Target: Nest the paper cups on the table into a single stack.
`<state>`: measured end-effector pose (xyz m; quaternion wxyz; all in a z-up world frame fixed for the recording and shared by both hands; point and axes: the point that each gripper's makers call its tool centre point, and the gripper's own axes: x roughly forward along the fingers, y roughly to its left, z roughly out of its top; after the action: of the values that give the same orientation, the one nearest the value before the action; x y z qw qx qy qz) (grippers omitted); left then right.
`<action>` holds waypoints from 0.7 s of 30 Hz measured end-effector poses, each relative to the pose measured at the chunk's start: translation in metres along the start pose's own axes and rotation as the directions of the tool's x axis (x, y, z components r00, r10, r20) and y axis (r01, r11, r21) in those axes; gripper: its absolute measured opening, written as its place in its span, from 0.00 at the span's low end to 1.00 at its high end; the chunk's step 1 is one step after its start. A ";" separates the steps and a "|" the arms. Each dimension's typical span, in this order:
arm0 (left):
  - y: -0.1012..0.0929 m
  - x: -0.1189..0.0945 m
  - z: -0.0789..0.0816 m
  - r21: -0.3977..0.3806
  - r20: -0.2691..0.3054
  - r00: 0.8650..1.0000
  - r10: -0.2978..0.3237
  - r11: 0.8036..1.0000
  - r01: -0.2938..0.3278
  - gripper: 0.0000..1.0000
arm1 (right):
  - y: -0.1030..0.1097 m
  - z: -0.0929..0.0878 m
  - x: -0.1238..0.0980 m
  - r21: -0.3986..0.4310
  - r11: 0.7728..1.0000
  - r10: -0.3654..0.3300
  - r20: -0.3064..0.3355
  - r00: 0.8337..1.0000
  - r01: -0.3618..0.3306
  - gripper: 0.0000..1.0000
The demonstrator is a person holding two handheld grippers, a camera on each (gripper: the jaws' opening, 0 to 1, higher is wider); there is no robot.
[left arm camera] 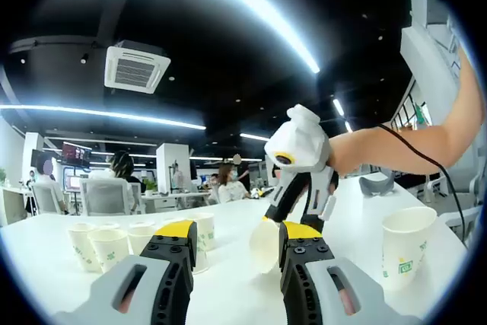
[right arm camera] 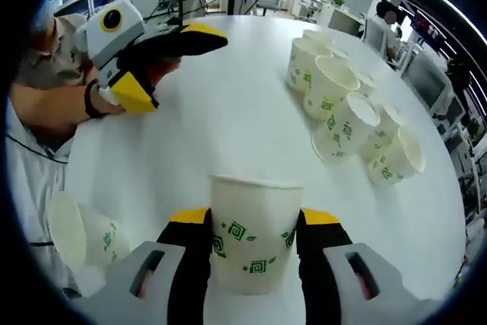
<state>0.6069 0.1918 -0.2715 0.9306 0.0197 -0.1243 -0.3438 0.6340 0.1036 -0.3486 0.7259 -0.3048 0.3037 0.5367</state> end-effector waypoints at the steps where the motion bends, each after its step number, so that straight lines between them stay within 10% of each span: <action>1: 0.000 0.000 0.000 0.003 -0.003 1.000 -0.001 1.000 0.001 0.46 | 0.000 0.001 -0.004 0.014 1.000 0.001 0.039 0.999 -0.001 0.46; 7: -0.003 0.000 0.001 0.007 -0.001 1.000 -0.002 1.000 0.002 0.46 | 0.010 0.011 -0.032 0.127 0.991 -0.013 0.336 0.942 -0.032 0.46; 15: -0.003 0.000 0.004 0.013 0.007 1.000 -0.004 1.000 0.004 0.46 | 0.015 0.016 -0.082 0.182 0.980 -0.061 0.673 0.737 -0.085 0.46; 21: -0.004 -0.001 0.005 0.023 0.007 1.000 -0.006 1.000 0.006 0.46 | 0.028 0.017 -0.102 0.203 0.973 -0.086 0.753 0.652 -0.106 0.45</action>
<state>0.6027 0.1895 -0.2675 0.9288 0.0293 -0.1314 -0.3453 0.5844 0.0627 -0.2635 0.8131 0.0345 0.0345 0.5800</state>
